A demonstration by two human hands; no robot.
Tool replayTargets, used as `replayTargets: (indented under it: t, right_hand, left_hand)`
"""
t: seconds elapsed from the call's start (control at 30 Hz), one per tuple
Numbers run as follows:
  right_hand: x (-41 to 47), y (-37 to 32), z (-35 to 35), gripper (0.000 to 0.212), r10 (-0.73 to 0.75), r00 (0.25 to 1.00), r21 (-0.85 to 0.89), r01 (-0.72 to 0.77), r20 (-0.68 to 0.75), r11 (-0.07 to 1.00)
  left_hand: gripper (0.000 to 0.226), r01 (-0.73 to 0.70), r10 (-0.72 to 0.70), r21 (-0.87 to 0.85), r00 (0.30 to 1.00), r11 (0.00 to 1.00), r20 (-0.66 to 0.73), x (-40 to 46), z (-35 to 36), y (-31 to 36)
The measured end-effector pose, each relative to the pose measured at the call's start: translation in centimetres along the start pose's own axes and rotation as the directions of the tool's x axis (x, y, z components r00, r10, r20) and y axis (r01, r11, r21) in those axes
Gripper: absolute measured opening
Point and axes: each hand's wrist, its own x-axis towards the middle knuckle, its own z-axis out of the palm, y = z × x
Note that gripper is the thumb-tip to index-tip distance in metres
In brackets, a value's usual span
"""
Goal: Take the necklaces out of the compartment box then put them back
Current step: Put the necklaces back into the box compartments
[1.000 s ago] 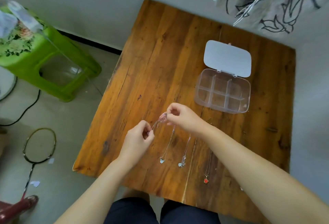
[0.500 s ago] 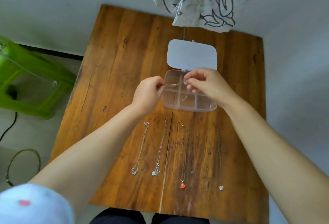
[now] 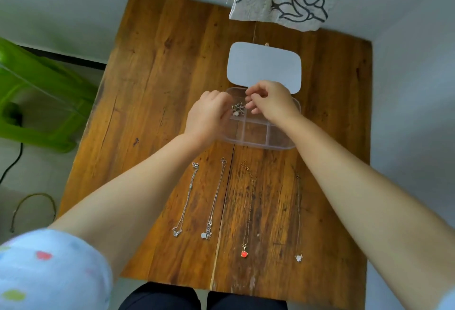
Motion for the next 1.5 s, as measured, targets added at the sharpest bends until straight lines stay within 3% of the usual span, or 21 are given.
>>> replayTargets:
  t: [0.1, 0.17, 0.27, 0.33, 0.43, 0.5, 0.63, 0.73, 0.8, 0.87, 0.93, 1.03, 1.13, 1.2, 1.3, 1.5]
  right_hand:
    - [-2.7, -0.9, 0.8, 0.018, -0.115, 0.992, -0.021, 0.116, 0.045, 0.993]
    - [-4.9, -1.1, 2.8, 0.018, -0.210, 0.959, -0.118, 0.235, 0.190, 0.965]
    - [-7.6, -0.3, 6.8, 0.020, -0.251, 0.842, -0.312, 0.430, 0.477, 0.847]
    - [-8.8, 0.4, 9.2, 0.024, -0.287, 0.759, -0.379, 0.568, 0.584, 0.731]
    - [-9.7, 1.0, 11.8, 0.026, -0.345, 0.685, -0.455, 0.702, 0.642, 0.548]
    - [-9.9, 1.2, 12.9, 0.019, -0.352, 0.662, -0.520, 0.743, 0.662, 0.421]
    - [-9.9, 0.7, 14.1, 0.009, -0.310, 0.645, -0.586, 0.764, 0.698, 0.270]
    - [-10.2, 0.1, 13.9, 0.008, -0.285, 0.661, -0.558, 0.745, 0.694, 0.366]
    - [-10.7, -0.2, 13.5, 0.010, -0.269, 0.732, -0.501, 0.642, 0.626, 0.580]
    - [-11.3, -0.2, 12.8, 0.008, -0.202, 0.828, -0.343, 0.422, 0.524, 0.839]
    - [-11.7, 0.0, 11.7, 0.014, -0.092, 0.902, -0.072, 0.135, 0.422, 0.988]
    - [-11.5, 0.0, 9.3, 0.016, 0.030, 0.942, 0.363, -0.158, 0.334, 0.918]
    - [-10.7, -0.2, 5.7, 0.022, 0.093, 0.979, 0.595, -0.186, 0.184, 0.782]
    - [-9.5, -0.4, 2.8, 0.018, 0.098, 0.994, 0.600, -0.105, 0.046, 0.793]
    - [-6.7, -0.5, -0.9, 0.011, 0.077, 0.989, 0.448, -0.014, -0.123, 0.894]
    - [-1.3, 1.4, -1.5, 0.016, 0.106, 0.982, 0.126, -0.087, -0.155, 0.988]
  left_hand:
    - [0.008, 0.171, -0.178, -0.154, 0.983, 0.973, -0.034, -4.1, -1.8, -0.8]
    - [0.006, 0.293, -0.294, -0.184, 0.956, 0.938, 0.025, -8.6, -2.6, -1.9]
    - [0.003, 0.421, -0.400, -0.136, 0.903, 0.897, 0.158, -16.0, -3.0, -3.2]
    - [0.004, 0.458, -0.427, -0.099, 0.874, 0.883, 0.234, -19.9, -2.8, -3.5]
    - [0.019, 0.444, -0.435, 0.034, 0.858, 0.896, 0.272, -23.5, -2.1, -3.2]
    - [0.028, 0.352, -0.390, 0.176, 0.875, 0.919, 0.287, -24.6, -1.5, -3.0]
    - [0.020, 0.202, -0.257, 0.219, 0.929, 0.955, 0.267, -24.7, -0.9, -3.3]
    - [0.015, 0.189, -0.232, 0.175, 0.935, 0.966, 0.269, -24.3, -1.0, -3.5]
    - [0.012, 0.200, -0.214, 0.077, 0.938, 0.977, 0.274, -24.3, -1.1, -3.8]
    - [0.008, 0.288, -0.257, -0.092, 0.932, 0.953, 0.255, -23.9, -1.8, -3.8]
    - [0.008, 0.384, -0.328, -0.247, 0.914, 0.890, 0.240, -22.3, -2.8, -3.2]
    - [0.012, 0.370, -0.339, -0.384, 0.929, 0.846, 0.149, -18.2, -3.9, -1.6]
    - [0.010, 0.294, -0.274, -0.438, 0.955, 0.850, 0.109, -13.0, -4.2, 0.1]
    - [0.006, 0.227, -0.215, -0.453, 0.973, 0.862, 0.078, -9.5, -3.9, 1.1]
    - [0.004, 0.138, -0.151, -0.441, 0.989, 0.887, 0.005, -4.2, -2.6, 2.6]
    - [0.011, 0.124, -0.115, -0.155, 0.991, 0.980, 0.068, 2.5, 2.7, 4.0]
